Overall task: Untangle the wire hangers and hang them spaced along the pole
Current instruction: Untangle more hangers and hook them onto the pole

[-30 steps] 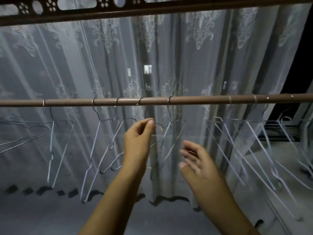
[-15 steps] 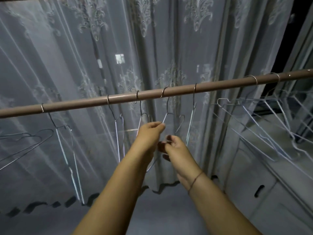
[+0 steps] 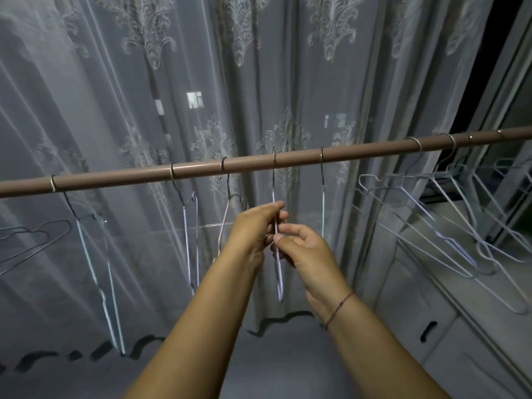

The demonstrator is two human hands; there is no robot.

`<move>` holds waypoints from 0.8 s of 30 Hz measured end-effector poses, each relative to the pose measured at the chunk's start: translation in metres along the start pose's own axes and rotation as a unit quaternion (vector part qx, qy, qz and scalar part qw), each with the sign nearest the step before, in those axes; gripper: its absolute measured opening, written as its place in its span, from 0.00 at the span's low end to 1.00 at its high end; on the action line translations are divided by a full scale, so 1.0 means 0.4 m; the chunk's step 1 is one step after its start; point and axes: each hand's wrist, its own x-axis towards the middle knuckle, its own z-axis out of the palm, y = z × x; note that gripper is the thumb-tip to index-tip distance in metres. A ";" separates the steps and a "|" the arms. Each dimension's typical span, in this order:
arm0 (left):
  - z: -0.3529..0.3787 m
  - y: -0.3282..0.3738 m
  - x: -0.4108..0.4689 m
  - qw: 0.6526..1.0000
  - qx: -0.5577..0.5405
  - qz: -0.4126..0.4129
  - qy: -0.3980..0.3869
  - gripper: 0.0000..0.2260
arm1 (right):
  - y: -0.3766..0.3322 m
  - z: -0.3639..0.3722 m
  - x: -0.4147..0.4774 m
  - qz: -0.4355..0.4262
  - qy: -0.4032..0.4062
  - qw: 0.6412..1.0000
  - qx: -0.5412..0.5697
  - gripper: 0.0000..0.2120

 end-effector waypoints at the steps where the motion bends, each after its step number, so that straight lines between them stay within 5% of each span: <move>1: 0.006 0.005 0.006 1.000 -0.011 0.002 0.004 0.06 | -0.005 -0.001 0.008 -0.003 0.002 1.000 -0.003 0.09; 12: 0.024 -0.023 0.064 0.997 -0.061 -0.003 0.036 0.07 | 0.013 -0.023 0.064 0.000 0.041 0.998 -0.040 0.08; 24: -0.113 -0.214 0.023 0.987 0.157 0.011 0.038 0.14 | 0.122 -0.092 0.085 0.019 -0.026 0.969 -0.246 0.20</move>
